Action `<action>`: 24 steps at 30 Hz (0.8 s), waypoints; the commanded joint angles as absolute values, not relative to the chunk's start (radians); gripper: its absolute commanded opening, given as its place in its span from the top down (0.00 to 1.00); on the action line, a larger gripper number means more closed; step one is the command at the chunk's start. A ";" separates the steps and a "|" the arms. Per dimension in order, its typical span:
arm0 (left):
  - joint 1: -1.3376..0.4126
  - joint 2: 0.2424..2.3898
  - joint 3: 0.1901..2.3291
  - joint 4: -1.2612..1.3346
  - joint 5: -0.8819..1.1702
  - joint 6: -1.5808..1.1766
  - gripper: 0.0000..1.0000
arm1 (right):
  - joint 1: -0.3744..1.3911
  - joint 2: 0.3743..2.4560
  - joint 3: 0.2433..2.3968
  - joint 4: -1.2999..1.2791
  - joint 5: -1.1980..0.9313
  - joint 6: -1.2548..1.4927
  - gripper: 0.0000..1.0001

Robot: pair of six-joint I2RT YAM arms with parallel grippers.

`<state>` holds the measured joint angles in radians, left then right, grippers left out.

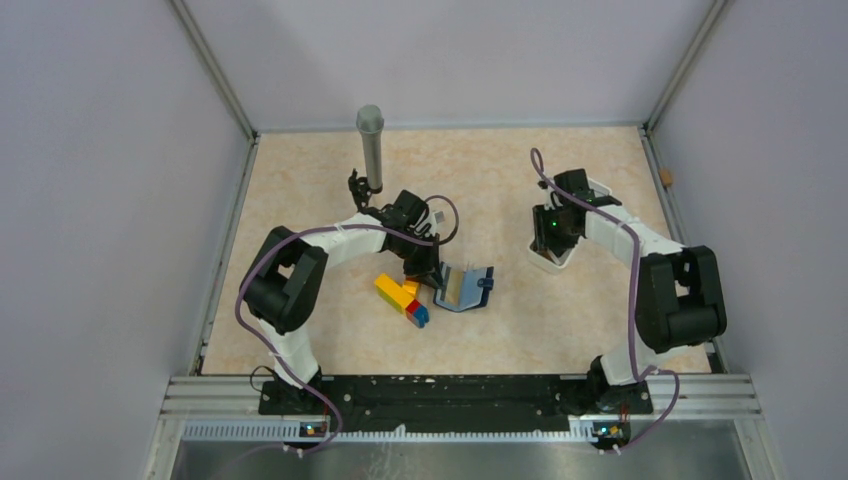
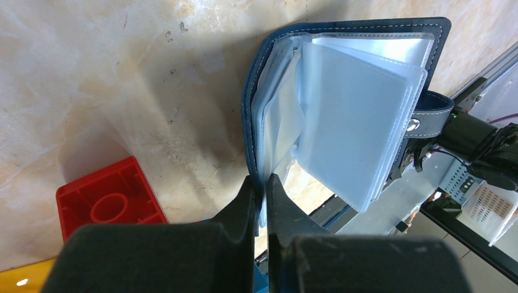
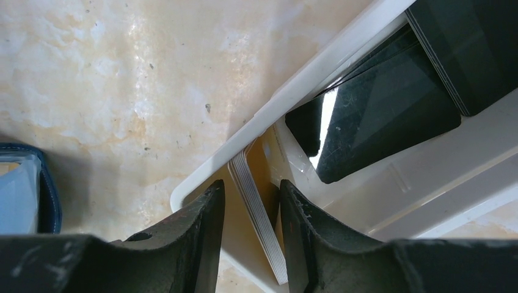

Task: Put the credit cards into the card holder
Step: Pick up the credit card from the storage box.

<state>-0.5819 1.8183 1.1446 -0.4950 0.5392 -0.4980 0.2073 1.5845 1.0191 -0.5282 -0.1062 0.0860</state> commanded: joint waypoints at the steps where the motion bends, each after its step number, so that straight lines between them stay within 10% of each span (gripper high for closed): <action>1: -0.572 1.812 1.168 -0.512 0.509 -0.472 0.98 | 0.225 1.535 1.080 -0.562 -0.147 0.080 0.62; 24: -0.573 1.799 1.169 -0.511 0.503 -0.472 1.00 | 0.225 1.512 1.119 -0.629 -0.148 0.091 0.74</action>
